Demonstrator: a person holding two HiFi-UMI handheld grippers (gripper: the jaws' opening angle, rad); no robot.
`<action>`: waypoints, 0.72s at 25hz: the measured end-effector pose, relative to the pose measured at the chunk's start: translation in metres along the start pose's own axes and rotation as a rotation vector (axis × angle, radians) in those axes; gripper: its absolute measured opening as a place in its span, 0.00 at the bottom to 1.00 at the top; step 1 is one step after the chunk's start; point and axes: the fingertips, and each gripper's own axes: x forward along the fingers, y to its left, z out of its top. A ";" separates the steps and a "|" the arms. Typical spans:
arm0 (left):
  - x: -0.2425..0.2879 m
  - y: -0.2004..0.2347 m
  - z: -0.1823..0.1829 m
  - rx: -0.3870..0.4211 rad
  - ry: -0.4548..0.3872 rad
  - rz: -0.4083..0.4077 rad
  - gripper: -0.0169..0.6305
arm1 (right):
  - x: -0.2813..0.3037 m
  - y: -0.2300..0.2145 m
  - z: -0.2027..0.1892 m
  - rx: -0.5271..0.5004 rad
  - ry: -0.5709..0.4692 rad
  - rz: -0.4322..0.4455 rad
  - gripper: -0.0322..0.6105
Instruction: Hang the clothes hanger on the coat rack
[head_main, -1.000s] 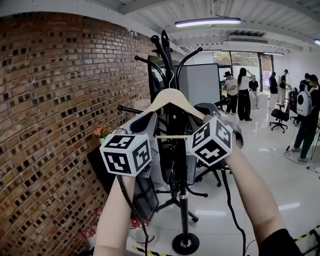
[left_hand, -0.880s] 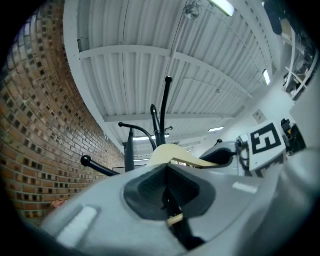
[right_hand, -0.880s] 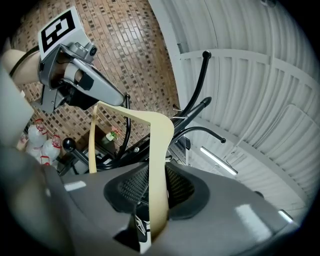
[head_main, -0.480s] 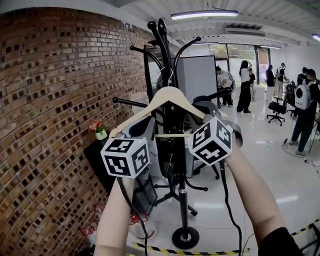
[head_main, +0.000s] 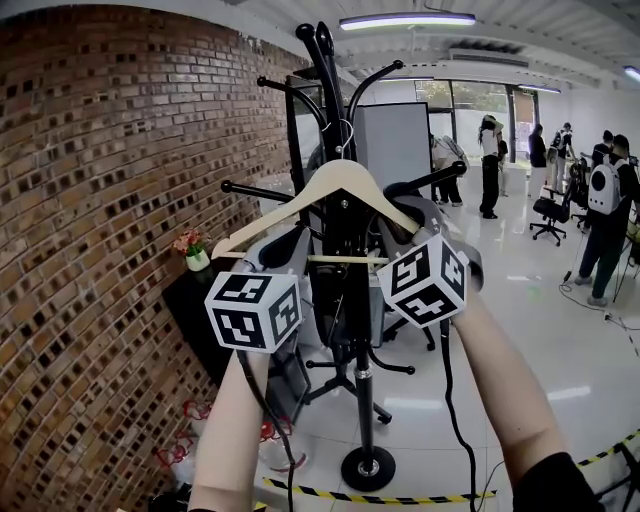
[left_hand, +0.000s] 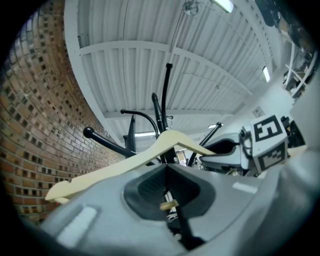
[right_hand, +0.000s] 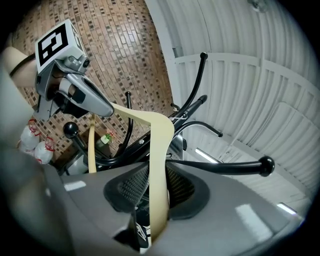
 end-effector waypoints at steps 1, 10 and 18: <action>0.000 0.001 0.000 -0.001 0.000 0.001 0.04 | 0.000 0.000 -0.001 0.002 -0.005 -0.006 0.21; 0.007 0.005 -0.008 -0.003 0.014 0.002 0.04 | 0.005 -0.001 -0.008 -0.003 -0.008 -0.032 0.21; 0.010 0.007 -0.016 -0.018 0.024 0.006 0.04 | 0.001 -0.003 -0.004 -0.005 -0.038 -0.043 0.21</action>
